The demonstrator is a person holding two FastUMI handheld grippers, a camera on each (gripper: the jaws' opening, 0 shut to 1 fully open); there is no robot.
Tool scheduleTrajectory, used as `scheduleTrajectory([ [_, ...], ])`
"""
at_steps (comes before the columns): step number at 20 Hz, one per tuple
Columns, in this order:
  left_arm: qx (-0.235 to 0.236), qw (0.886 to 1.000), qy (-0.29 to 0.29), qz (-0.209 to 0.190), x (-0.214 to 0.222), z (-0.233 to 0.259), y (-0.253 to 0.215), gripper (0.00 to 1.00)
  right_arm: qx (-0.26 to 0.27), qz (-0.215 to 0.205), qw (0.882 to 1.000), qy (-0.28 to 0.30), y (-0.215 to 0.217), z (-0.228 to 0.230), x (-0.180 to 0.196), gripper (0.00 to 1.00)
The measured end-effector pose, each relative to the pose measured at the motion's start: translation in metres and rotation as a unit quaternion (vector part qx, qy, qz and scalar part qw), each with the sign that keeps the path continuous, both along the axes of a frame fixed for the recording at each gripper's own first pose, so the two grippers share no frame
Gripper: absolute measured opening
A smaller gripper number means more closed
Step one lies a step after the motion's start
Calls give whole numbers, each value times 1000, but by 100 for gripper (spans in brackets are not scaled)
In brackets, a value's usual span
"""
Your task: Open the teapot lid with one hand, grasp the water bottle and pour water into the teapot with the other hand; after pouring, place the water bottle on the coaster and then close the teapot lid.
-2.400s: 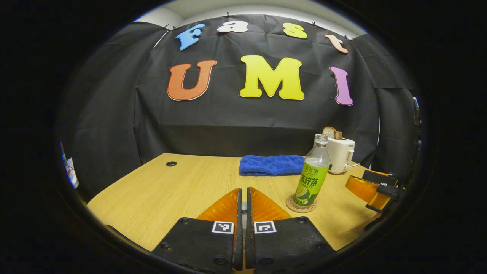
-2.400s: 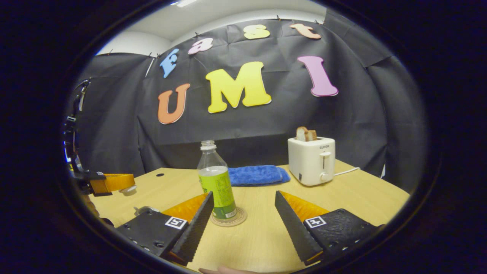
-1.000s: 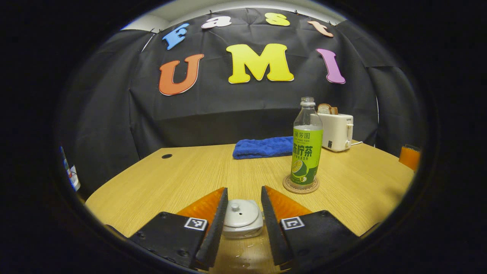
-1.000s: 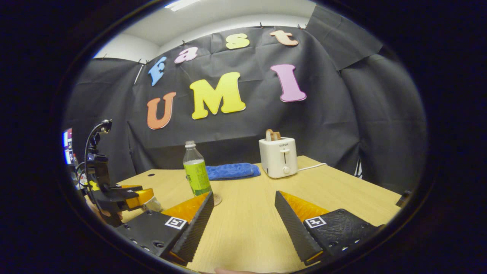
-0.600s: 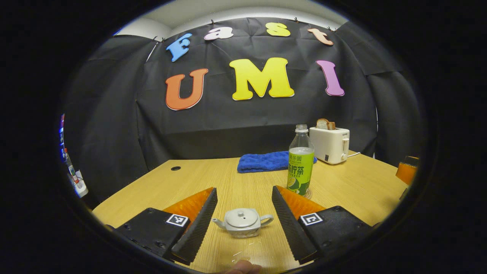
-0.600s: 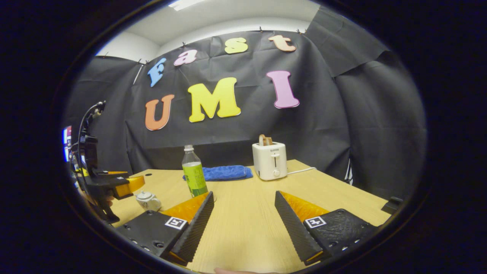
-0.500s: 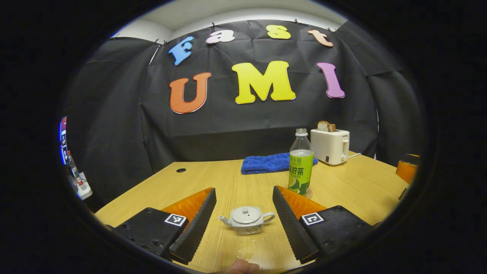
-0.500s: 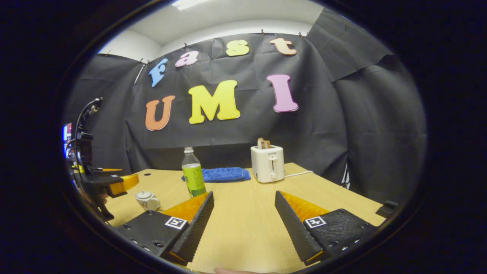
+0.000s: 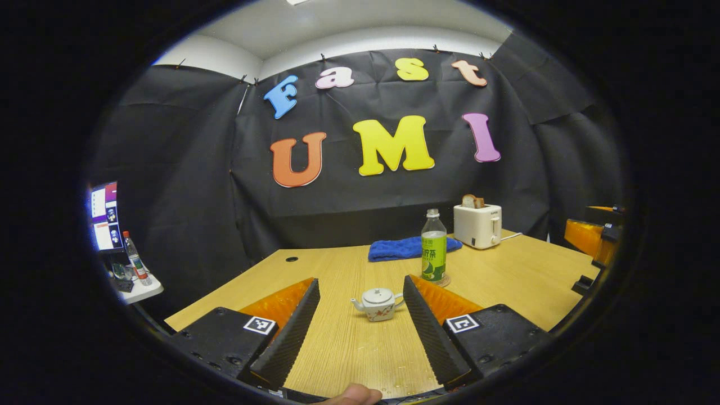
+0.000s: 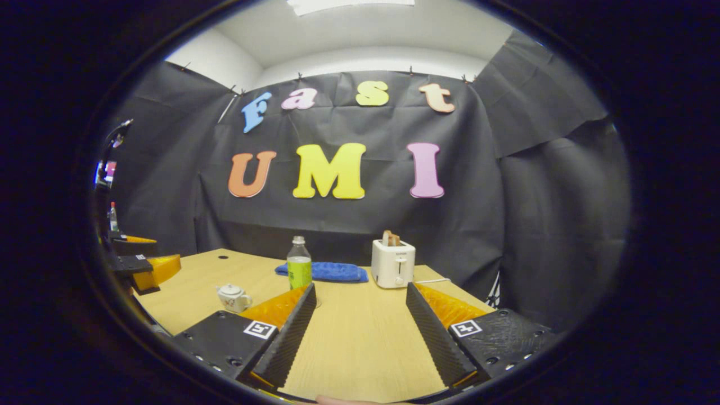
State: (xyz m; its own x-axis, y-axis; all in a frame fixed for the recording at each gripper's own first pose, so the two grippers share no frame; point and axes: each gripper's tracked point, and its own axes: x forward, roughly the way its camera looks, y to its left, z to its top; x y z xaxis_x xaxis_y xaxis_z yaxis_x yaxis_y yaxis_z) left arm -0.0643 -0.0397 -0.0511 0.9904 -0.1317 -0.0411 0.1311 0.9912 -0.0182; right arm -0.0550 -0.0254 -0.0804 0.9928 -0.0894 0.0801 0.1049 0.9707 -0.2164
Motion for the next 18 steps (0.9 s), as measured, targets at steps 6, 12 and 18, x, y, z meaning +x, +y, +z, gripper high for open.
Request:
scheduleTrajectory([
  [6, -2, 1000, -24, -2, -31, 20, 1, 94, -42, 11, 999, -11, 25, -1, -44, 96],
  [12, 2, 1000, -23, -19, -39, 17, -16, 94, -53, -19, 998, -17, 0, 2, -49, 94],
  [18, -5, 999, -23, -25, -41, 17, -17, 94, -16, -39, 999, 16, -21, -13, -41, 95],
])
